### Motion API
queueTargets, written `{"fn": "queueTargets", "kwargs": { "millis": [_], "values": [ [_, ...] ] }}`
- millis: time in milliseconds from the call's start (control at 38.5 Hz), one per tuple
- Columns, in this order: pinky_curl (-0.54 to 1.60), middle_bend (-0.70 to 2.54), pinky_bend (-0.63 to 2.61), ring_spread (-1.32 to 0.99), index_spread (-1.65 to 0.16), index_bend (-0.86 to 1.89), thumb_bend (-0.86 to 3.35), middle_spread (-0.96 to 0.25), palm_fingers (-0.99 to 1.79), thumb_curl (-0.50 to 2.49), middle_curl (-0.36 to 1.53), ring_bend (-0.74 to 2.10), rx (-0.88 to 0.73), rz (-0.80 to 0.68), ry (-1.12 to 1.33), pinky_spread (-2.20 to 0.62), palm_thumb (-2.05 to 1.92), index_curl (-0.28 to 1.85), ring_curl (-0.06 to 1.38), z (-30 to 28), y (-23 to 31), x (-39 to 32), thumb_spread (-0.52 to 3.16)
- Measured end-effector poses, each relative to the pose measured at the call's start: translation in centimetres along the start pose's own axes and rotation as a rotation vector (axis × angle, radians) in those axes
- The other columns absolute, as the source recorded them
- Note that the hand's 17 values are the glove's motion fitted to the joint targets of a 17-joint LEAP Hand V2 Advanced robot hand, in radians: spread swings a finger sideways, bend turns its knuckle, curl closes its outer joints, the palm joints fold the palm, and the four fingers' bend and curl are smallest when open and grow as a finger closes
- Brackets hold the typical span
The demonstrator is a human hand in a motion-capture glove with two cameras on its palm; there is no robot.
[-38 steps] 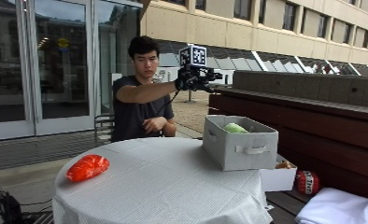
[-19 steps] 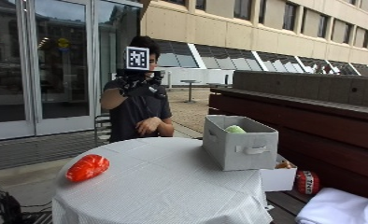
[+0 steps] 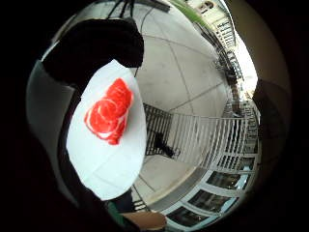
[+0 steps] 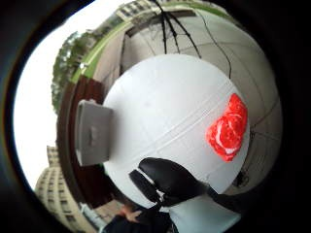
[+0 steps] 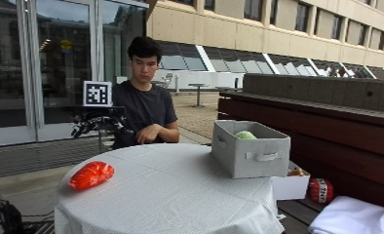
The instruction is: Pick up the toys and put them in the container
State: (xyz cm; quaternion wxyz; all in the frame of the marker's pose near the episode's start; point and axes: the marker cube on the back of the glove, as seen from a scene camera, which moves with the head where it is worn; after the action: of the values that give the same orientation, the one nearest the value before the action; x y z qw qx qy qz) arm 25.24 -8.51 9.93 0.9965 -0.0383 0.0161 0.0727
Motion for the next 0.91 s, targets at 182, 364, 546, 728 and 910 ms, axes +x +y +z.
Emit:
{"fn": "queueTargets", "kwargs": {
  "millis": [182,364,546,728,910],
  "values": [
    [0.33,0.18,1.24,0.01,-0.30,0.08,-0.08,0.01,-0.18,0.25,0.40,0.38,-0.079,0.017,0.028,0.03,-0.08,0.13,0.25,4.8,0.7,2.5,0.86],
    [0.32,0.19,1.18,0.01,-0.31,0.09,-0.07,-0.01,-0.15,0.25,0.39,0.34,-0.124,0.033,0.034,0.03,-0.07,0.13,0.25,8.4,1.2,3.8,0.86],
    [0.31,0.18,1.16,0.00,-0.32,0.09,-0.05,-0.02,-0.12,0.25,0.39,0.33,-0.187,0.003,0.005,0.03,-0.04,0.14,0.25,11.9,1.5,4.6,0.87],
    [0.33,0.14,1.22,-0.01,-0.33,0.12,0.01,-0.03,-0.06,0.28,0.37,0.36,-0.278,-0.011,-0.024,0.00,0.06,0.15,0.26,14.3,2.3,5.0,0.93],
    [0.36,0.10,1.37,-0.07,-0.34,0.14,0.04,-0.03,0.11,0.30,0.32,0.47,-0.292,-0.017,0.002,-0.19,0.18,0.17,0.29,15.2,2.2,4.9,1.00]
  ]
}}
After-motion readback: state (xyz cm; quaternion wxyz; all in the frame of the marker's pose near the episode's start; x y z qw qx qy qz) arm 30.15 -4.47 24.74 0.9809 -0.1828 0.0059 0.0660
